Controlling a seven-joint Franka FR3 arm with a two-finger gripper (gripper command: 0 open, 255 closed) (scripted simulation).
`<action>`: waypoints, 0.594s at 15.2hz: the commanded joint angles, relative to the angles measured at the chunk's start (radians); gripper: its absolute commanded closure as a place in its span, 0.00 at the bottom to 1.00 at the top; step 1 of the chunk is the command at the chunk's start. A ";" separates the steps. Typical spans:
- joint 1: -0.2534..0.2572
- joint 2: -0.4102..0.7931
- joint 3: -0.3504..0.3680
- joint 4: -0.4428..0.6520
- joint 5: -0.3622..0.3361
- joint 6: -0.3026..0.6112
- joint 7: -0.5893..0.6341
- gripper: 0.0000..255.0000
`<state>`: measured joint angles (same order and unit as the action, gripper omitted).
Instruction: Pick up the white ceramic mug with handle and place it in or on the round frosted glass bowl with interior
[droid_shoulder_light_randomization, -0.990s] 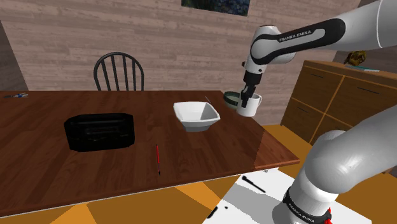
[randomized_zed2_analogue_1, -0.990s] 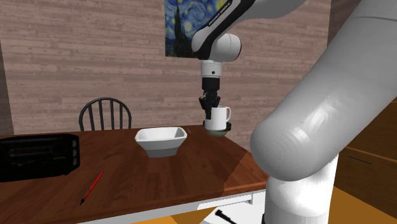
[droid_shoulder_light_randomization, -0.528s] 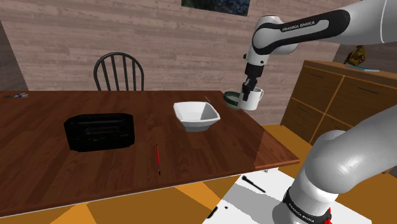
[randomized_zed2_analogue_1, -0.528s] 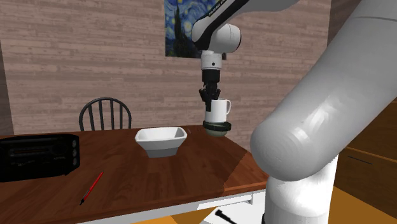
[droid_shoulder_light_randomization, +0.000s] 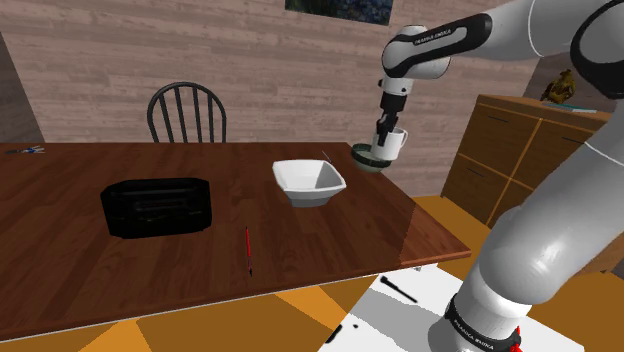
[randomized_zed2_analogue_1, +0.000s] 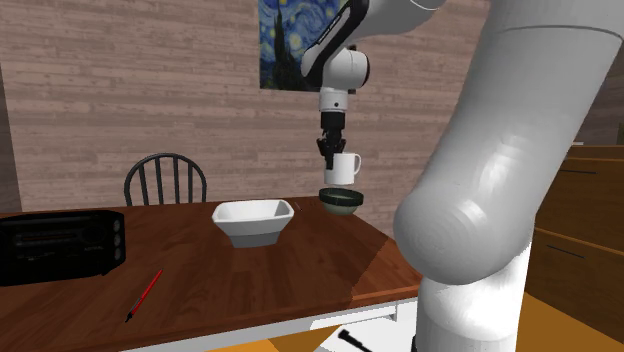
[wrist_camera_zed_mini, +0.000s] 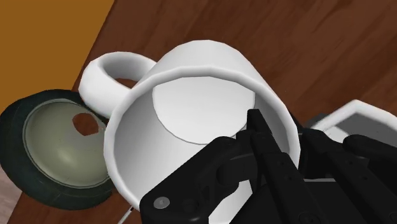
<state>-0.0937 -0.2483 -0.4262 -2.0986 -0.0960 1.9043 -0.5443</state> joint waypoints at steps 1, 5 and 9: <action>-0.004 0.081 -0.035 0.083 0.029 -0.005 -0.055 1.00; -0.022 0.249 -0.086 0.262 0.111 -0.033 -0.153 1.00; -0.074 0.432 -0.115 0.472 0.210 -0.088 -0.247 1.00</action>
<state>-0.1526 0.1294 -0.5347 -1.6936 0.0841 1.8368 -0.7656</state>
